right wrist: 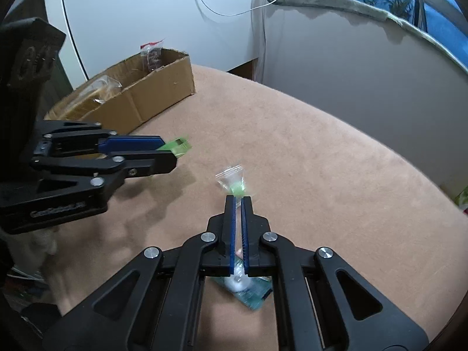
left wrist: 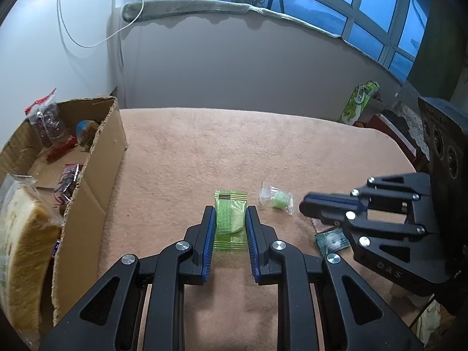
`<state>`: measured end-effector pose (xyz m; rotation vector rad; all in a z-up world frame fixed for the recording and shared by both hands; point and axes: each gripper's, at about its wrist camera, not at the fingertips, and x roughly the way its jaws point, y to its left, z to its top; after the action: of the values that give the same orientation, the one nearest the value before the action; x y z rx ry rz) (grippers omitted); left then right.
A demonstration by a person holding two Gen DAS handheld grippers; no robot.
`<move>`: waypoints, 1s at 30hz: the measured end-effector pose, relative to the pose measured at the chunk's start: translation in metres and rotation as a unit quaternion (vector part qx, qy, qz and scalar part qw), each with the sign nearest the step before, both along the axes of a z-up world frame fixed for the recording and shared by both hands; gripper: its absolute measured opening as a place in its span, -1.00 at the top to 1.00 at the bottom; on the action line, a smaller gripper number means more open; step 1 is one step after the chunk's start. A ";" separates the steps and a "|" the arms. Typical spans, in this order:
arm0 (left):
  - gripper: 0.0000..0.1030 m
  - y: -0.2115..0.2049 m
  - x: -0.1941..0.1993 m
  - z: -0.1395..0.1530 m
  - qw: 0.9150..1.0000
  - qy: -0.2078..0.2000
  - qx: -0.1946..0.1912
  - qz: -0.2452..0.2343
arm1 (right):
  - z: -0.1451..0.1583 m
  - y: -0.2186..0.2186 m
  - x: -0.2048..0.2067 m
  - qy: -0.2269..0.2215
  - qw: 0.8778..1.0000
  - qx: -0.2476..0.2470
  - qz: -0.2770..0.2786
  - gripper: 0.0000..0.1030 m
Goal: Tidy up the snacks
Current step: 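Grasp the green packet with the left tool while the right tool grasps the clear bag of green candy, then carry the green packet and clear bag over the box with both tools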
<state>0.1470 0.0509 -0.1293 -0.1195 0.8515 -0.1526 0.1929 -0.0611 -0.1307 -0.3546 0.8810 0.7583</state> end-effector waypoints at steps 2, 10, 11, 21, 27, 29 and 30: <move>0.63 0.001 -0.002 0.000 1.000 0.000 0.000 0.002 | -0.004 0.007 0.005 0.011 1.000 -0.009 0.010 0.73; 0.63 0.006 -0.008 0.002 1.000 -0.001 0.003 0.011 | -0.014 0.024 0.016 0.006 0.999 -0.027 0.017 0.70; 0.63 0.006 -0.009 0.003 1.000 -0.002 0.003 0.013 | -0.016 0.023 0.018 0.013 0.999 -0.027 0.013 0.70; 0.63 0.014 -0.036 0.029 0.999 -0.037 0.001 0.025 | 0.019 0.010 0.007 -0.004 1.000 0.015 0.002 0.72; 0.63 0.028 -0.054 0.048 0.997 -0.062 0.009 0.042 | 0.041 0.016 0.001 -0.014 0.999 0.031 0.005 0.72; 0.63 0.036 -0.059 0.054 0.996 -0.070 0.011 0.051 | 0.050 0.023 0.000 -0.014 0.999 0.041 0.008 0.72; 0.63 0.039 -0.062 0.056 0.996 -0.073 0.013 0.055 | 0.054 0.025 0.000 -0.015 0.999 0.045 0.009 0.72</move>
<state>0.0848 0.0900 -0.0731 -0.1284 0.6995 -0.0469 0.1932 -0.0363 -0.0768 -0.2937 0.8142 0.8038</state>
